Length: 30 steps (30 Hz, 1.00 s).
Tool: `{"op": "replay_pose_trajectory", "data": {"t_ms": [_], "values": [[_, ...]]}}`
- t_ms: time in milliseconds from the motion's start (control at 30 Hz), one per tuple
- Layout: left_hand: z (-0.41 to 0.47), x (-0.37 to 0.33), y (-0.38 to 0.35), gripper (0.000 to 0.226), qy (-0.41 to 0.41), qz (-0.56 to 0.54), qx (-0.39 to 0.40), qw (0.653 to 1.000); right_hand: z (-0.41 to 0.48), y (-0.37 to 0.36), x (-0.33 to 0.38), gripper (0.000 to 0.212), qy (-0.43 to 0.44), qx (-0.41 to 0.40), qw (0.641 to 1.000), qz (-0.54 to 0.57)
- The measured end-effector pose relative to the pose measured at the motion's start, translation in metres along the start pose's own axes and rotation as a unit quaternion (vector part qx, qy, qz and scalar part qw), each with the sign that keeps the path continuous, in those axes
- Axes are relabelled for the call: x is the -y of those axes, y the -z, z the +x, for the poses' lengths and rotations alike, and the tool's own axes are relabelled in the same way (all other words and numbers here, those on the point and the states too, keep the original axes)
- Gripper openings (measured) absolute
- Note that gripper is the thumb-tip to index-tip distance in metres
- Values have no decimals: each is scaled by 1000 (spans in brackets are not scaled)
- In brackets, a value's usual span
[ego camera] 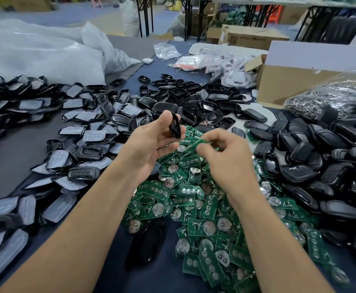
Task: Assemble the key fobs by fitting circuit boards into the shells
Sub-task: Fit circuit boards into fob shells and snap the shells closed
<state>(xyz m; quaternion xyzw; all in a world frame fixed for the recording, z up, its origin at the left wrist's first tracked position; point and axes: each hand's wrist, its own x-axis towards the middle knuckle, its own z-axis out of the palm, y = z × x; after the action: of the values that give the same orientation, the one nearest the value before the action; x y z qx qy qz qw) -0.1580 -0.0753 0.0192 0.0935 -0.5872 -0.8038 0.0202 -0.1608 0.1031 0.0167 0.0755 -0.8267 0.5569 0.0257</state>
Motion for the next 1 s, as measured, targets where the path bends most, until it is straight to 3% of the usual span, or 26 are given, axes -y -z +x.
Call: {"op": "replay_pose_trajectory", "data": {"t_ms": [100, 167, 200, 267, 500, 733, 867, 1000], "values": [[-1, 0, -1, 46, 22, 24, 46, 998, 4, 8, 5, 18, -58, -50, 978, 193], [-2, -2, -1, 50, 38, 20, 75, 996, 3, 10, 9, 20, -99, -29, 933, 344], [-3, -3, -2, 56, 44, 15, 82, 996, 2, 11, 10, 20, -111, -18, 923, 368], [-4, -4, -2, 64, 52, 4, 89, 995, 0, 10, 10, 19, -122, -5, 933, 339], [-6, -3, -1, 45, 73, -6, 101, 992, 4, 10, 10, 17, -89, -48, 963, 250], [-5, -3, -2, 50, 72, 0, 104, 992, 2, 6, 12, 37, -54, 34, 961, 270], [-5, 0, -2, 51, 62, 49, 106, 991, 0, 4, 13, 27, -56, 72, 950, 299], [-4, 3, -5, 40, 48, 62, 81, 994, -2, 4, 10, 15, -50, 54, 952, 296]]}}
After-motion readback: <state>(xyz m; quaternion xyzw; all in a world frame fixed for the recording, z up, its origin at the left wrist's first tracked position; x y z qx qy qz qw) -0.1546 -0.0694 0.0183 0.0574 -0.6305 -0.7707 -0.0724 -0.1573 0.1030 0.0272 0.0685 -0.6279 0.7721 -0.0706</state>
